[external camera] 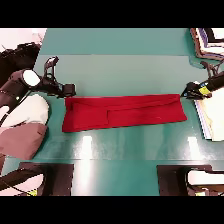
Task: Fold the shirts.
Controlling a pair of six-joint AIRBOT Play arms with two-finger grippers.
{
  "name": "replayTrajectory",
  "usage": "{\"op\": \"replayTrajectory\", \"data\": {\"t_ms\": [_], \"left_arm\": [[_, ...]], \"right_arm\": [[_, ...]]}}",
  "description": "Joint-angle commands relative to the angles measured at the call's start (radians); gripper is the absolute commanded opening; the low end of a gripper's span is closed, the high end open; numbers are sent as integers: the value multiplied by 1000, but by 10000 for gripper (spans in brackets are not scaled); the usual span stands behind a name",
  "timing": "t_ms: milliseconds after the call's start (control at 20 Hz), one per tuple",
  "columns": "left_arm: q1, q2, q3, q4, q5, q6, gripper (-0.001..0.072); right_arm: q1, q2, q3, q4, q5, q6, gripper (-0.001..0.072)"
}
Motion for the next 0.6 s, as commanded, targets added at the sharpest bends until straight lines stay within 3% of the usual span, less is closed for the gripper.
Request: {"op": "replayTrajectory", "data": {"t_ms": [0,50,300,500,550], "left_arm": [[-1,-8,39,-72,-85,2,30],[-1,-8,39,-108,-84,3,30],[-53,-10,39,-216,-17,71,30],[-193,-24,40,-216,113,44,29],[-224,-40,40,-217,135,30,29]], "right_arm": [[-114,-14,-55,74,42,-89,463],[-154,-15,-99,122,24,-120,600],[-252,-112,-200,284,-11,-226,595],[-192,-187,-196,348,-14,-264,548],[-172,-189,-196,359,-21,-283,402]]}}
